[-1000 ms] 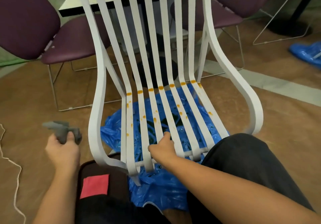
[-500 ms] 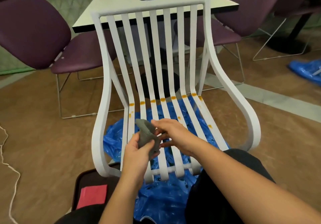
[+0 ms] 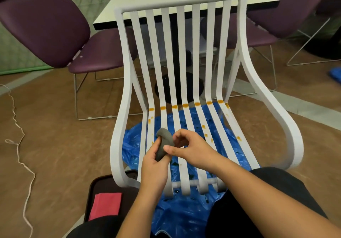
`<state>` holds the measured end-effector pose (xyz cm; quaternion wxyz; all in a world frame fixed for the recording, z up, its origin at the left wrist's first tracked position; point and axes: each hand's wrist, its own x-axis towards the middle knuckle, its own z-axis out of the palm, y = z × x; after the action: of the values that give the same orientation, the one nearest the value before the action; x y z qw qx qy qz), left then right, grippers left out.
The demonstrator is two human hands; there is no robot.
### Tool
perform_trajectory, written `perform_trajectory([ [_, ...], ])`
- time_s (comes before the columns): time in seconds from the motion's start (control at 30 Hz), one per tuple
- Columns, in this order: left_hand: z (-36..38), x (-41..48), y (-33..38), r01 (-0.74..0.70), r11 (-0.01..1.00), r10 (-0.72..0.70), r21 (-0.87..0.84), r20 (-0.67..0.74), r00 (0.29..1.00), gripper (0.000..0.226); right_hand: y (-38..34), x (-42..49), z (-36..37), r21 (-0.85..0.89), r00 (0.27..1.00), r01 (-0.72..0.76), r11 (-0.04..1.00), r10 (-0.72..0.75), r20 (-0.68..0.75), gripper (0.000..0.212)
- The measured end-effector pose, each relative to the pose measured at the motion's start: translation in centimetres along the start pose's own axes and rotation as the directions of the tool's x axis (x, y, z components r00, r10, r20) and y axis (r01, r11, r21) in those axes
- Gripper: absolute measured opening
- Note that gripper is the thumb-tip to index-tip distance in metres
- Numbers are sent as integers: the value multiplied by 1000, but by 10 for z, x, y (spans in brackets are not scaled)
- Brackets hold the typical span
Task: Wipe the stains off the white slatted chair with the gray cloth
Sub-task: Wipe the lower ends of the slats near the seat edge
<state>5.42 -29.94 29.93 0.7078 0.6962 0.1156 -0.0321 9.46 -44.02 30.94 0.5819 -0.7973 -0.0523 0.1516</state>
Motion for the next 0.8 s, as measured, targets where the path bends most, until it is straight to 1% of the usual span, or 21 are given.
perform_trajectory([
  [0.1,-3,6,-5,25,999,-25,28,0,1000,53,3,8,7,-29,1000,21,999,-22,-4,17],
  [0.17,-5,9,-7,44,999,-43,14,-17,999,57,3,12,7,3,1000,0,1000,0,-28,9],
  [0.23,-7,14,-9,66,994,-69,-84,-43,997,50,1,16,6,106,999,-31,994,34,-30,6],
  [0.3,-10,18,-8,135,959,-151,-248,-46,987,38,-3,18,4,230,997,-64,971,70,-20,6],
  [0.33,-11,20,-7,184,927,-202,-327,-20,979,38,-5,19,3,279,996,-79,957,86,-12,7],
  [0.4,-14,22,-7,316,856,-304,-410,95,948,57,-7,21,2,355,994,-107,929,112,8,7],
  [0.47,-15,24,-6,418,823,-363,-386,211,908,64,-9,23,2,410,992,-122,904,127,14,9],
  [0.5,-16,24,-6,434,814,-367,-387,237,900,66,-9,24,2,425,991,-126,896,133,12,12],
  [0.57,-15,26,-6,433,778,-355,-455,251,901,66,-9,27,2,439,989,-139,888,147,14,16],
  [0.63,-13,28,-7,387,761,-304,-521,242,922,57,-9,27,2,464,986,-161,871,166,30,16],
  [0.73,-11,33,-9,277,789,-252,-549,123,960,37,-8,27,1,501,974,-222,836,219,66,21],
  [0.8,-10,33,-10,221,812,-236,-541,42,971,30,-7,26,2,434,965,-252,865,257,49,19],
])
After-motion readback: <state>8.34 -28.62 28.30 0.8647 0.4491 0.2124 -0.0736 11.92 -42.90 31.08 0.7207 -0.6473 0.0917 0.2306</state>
